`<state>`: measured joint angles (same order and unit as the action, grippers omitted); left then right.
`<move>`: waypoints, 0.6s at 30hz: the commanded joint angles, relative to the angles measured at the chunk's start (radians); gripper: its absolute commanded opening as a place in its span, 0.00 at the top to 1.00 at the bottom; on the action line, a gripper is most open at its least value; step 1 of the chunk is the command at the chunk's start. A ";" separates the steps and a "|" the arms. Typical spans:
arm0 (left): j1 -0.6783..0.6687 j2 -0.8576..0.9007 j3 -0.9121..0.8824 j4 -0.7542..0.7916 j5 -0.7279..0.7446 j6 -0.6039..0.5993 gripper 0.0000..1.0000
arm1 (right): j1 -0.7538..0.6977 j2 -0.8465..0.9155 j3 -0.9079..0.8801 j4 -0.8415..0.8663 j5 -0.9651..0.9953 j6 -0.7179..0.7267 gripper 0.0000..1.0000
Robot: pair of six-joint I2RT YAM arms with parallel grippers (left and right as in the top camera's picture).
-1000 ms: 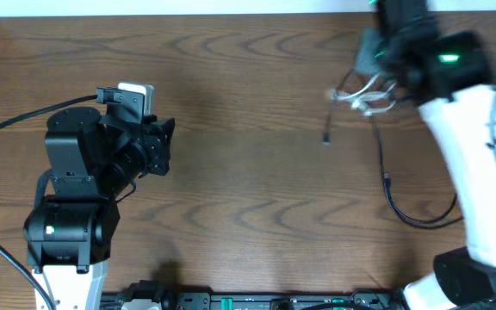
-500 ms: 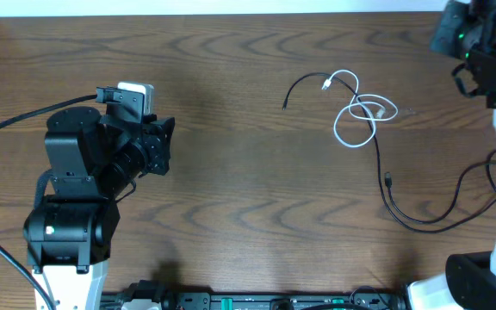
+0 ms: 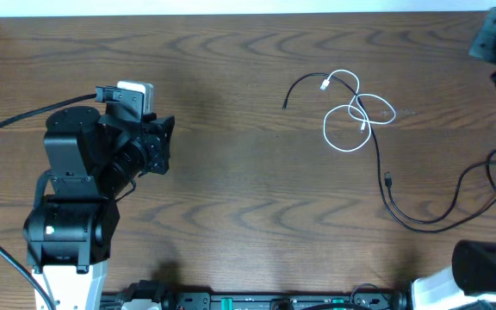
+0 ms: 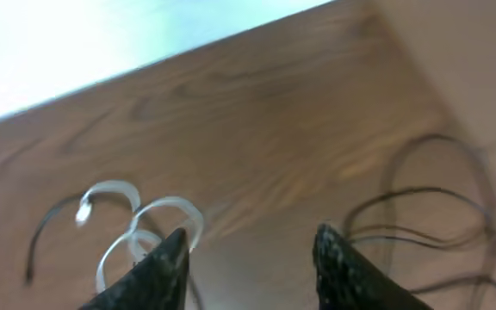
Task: Untangle cables
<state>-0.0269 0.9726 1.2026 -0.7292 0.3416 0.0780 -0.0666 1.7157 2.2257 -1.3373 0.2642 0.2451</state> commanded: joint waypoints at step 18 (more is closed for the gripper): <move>0.003 -0.007 -0.008 0.008 -0.042 0.000 0.67 | 0.199 0.275 -0.265 0.080 -0.101 0.080 0.46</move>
<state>-0.0269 0.9726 1.2026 -0.7277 0.3298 0.0784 0.0975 1.9797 2.0388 -1.2819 0.1318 0.2649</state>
